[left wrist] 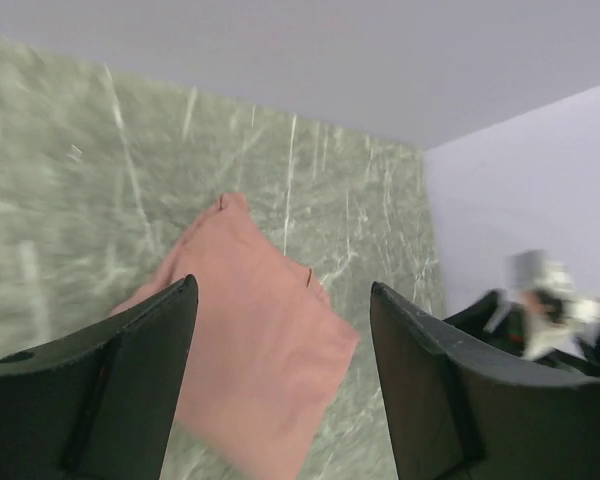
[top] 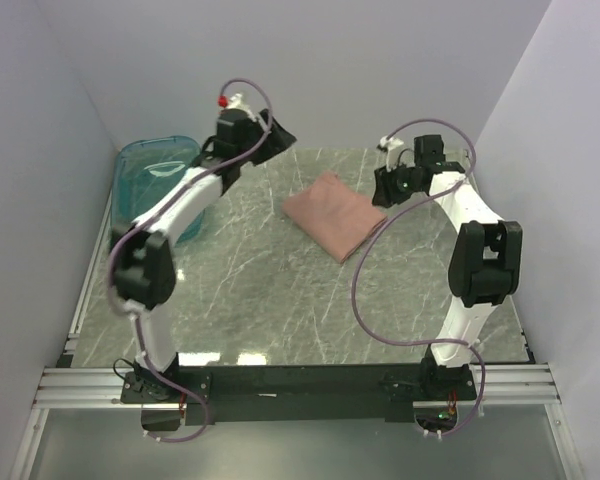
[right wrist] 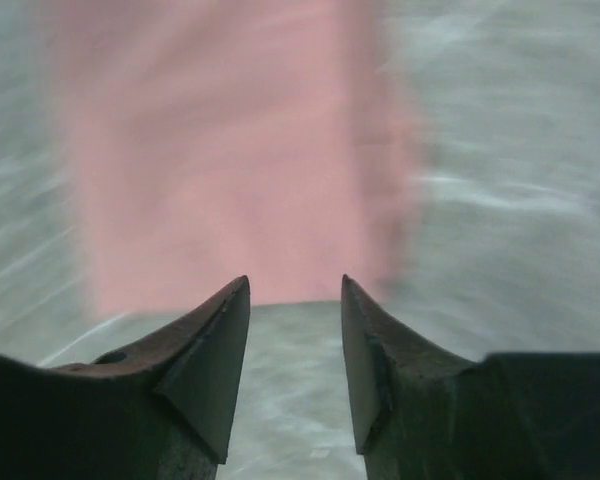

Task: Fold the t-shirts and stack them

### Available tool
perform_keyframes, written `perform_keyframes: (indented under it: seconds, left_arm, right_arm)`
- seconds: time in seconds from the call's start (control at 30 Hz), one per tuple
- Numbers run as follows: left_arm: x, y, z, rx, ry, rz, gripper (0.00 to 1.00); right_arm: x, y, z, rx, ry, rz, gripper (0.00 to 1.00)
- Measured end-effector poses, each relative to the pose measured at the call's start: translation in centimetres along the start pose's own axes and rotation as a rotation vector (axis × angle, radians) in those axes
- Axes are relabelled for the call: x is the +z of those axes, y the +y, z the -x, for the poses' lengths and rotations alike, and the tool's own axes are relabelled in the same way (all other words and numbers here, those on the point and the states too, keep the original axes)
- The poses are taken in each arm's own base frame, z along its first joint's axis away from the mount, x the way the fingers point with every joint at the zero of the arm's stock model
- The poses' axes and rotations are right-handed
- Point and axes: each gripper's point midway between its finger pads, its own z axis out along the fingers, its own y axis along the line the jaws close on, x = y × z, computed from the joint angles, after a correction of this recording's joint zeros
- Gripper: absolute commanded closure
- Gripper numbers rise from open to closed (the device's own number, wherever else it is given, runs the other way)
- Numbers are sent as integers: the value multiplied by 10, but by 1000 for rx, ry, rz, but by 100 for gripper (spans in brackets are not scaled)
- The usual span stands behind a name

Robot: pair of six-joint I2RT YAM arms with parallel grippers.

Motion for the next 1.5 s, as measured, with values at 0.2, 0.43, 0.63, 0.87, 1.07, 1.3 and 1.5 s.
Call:
perform_keyframes:
  seconds: [0.2,0.43,0.63,0.87,1.07,1.3,1.5]
  left_arm:
    - [-116,-18,22,133,-120,-40,19]
    - [-193,67,-57,137,-37,145,11]
    - [-254,100,-90,80,-61,190,11]
    - [-301,107,-103,-19,-143,153,10]
    - [-314,108,-104,-58,-170,146,10]
    - [-308,116,-112,-75,-131,186,10]
    - [-313,115,-113,-98,-134,181,11]
  right_arm:
    - [16,83,-28,-4,110,351,69]
    - [30,58,-40,122,185,161,45]
    - [45,13,-31,179,190,14,37]
    - [43,-10,-48,284,210,-110,22]
    - [38,-15,-75,467,236,-129,23]
    - [57,-13,-81,587,249,-56,37]
    - [70,-9,-76,622,244,9,74]
